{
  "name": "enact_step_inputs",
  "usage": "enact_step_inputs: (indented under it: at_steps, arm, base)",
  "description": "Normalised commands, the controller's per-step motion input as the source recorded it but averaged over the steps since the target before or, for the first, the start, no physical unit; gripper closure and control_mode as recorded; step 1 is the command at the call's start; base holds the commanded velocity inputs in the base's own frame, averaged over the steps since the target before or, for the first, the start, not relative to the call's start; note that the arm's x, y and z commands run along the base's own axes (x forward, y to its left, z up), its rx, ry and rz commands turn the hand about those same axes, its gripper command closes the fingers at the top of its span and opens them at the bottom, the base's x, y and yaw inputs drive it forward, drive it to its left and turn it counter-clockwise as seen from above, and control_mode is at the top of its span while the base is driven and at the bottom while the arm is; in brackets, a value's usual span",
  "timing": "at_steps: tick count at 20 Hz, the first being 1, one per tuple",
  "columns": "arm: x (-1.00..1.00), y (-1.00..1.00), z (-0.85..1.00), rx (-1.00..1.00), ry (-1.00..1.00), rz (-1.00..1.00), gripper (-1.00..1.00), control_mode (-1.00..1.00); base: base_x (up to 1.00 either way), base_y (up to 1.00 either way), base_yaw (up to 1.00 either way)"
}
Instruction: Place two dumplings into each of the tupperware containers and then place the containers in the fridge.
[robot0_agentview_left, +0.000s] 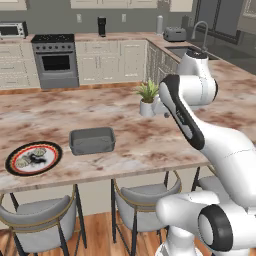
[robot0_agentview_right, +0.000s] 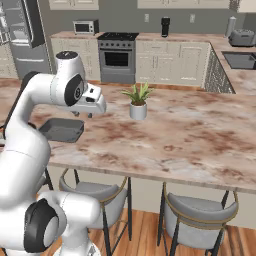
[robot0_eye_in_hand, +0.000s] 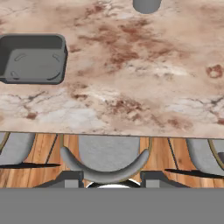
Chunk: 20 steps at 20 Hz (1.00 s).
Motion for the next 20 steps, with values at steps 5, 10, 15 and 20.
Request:
enact_step_inputs:
  at_steps: [5, 10, 15, 20]
  arm:
    - [-0.57, 0.0, 0.0, 0.0, 0.0, -0.01, -1.0, -1.0]
    - [-1.0, 0.0, 0.0, 0.0, 0.0, -0.02, -1.0, -1.0]
    - [-0.66, 0.0, 0.0, 0.0, 0.0, 0.0, -1.0, -1.0]
    - [-0.33, 0.04, 0.0, 0.0, 0.0, 0.0, -1.0, 1.0]
  base:
    - [0.0, 0.0, 0.0]
    - [0.0, 0.0, 0.0]
    - [0.0, 0.0, 0.0]
    - [-0.05, 0.09, 0.0]
